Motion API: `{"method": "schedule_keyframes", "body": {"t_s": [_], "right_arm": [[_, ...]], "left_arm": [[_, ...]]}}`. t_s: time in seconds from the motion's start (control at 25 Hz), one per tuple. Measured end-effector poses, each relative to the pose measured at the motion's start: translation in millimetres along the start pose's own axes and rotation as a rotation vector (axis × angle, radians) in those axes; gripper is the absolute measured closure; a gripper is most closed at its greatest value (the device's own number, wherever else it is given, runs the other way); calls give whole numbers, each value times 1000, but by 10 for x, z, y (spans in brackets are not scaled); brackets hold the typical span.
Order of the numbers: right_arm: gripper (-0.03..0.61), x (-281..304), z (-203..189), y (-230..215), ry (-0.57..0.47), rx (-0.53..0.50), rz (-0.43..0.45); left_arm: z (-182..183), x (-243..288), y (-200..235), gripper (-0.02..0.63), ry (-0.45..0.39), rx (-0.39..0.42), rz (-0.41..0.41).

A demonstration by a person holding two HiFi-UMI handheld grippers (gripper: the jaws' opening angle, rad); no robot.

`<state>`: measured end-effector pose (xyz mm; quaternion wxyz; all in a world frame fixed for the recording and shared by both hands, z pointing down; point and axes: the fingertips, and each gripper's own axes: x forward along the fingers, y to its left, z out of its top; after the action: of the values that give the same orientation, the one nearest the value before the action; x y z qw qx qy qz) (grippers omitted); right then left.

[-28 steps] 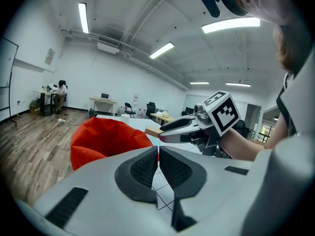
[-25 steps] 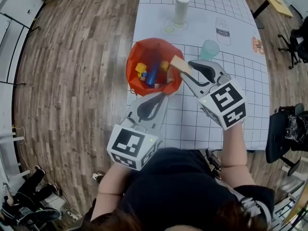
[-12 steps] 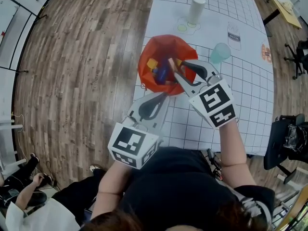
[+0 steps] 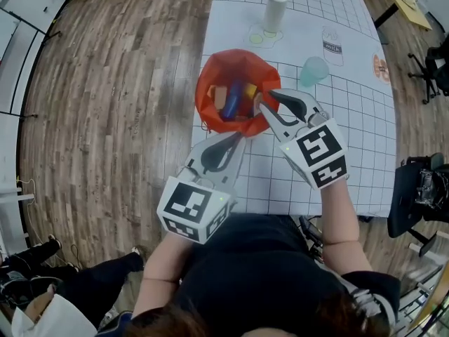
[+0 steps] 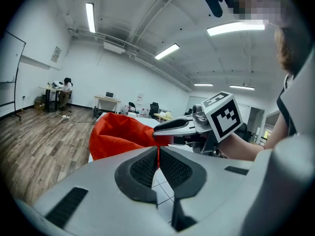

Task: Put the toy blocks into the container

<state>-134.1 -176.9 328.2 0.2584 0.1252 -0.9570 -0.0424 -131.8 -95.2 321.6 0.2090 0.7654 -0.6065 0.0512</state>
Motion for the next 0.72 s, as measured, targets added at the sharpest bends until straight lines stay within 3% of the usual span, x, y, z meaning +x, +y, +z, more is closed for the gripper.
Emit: {"method": "schedule_keyframes", "body": {"t_s": [0.44, 0.72], "right_arm": [[553, -624, -291, -328, -31, 150, -237], [561, -1035, -574, -448, -30, 241, -354]], "left_arm": [[55, 219, -373, 584, 8, 61, -126], [46, 351, -583, 586, 9, 91, -182]]}}
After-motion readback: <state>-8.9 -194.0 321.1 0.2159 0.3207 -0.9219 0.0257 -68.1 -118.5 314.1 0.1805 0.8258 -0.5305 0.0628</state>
